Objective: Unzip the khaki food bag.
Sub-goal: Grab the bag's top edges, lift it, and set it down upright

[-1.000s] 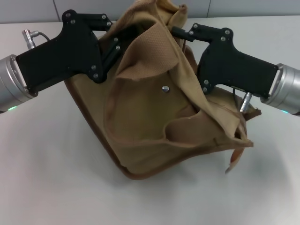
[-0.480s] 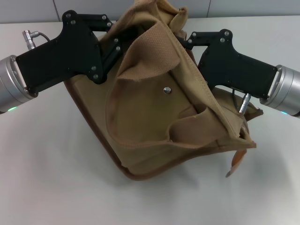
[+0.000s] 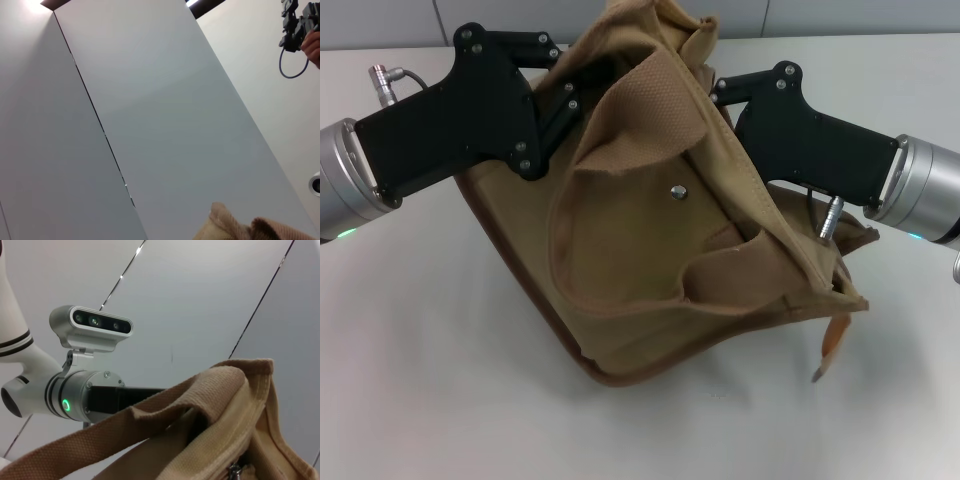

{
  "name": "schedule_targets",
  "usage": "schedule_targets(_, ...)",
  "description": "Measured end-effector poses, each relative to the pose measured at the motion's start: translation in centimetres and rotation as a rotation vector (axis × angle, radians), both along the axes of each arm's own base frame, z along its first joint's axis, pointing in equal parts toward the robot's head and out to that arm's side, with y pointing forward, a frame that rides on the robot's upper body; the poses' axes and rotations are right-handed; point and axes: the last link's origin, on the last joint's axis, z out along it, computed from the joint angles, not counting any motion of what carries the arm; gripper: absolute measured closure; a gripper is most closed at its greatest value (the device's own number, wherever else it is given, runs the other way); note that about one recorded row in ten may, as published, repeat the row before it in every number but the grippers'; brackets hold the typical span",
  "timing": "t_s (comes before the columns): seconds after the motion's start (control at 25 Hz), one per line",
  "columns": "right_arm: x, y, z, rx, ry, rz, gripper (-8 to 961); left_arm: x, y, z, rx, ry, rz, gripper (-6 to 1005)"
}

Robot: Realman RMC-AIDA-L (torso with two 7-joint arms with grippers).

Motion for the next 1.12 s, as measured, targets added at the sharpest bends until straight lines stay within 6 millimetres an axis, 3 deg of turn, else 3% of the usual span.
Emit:
schedule_targets(0.24, 0.4, 0.0, -0.1, 0.032, -0.007, -0.005, 930, 0.0, 0.0, -0.1, 0.003, 0.001, 0.001, 923)
schedule_targets(0.6, 2.1, -2.0, 0.4, 0.037, 0.024, -0.018, 955, -0.1, 0.1, 0.0, 0.014, -0.008, 0.013, 922)
schedule_targets(0.84, 5.5, -5.9, 1.5, 0.046, 0.063, -0.084, 955, -0.1, 0.2, -0.1, 0.015, -0.016, 0.024, 922)
schedule_targets(1.0, 7.8, -9.7, 2.2, 0.041, 0.108, -0.129, 954, 0.0, 0.3, 0.0, 0.019, -0.018, 0.025, 922)
schedule_targets(1.04, 8.8, -11.5, 2.5, 0.04, 0.126, -0.16, 954, 0.0, 0.4, 0.0, 0.021, -0.02, 0.027, 922)
schedule_targets(1.12, 9.3, -12.5, 2.6, 0.039, 0.133, -0.177, 954, 0.0, 0.4, 0.0, 0.023, -0.019, 0.029, 922)
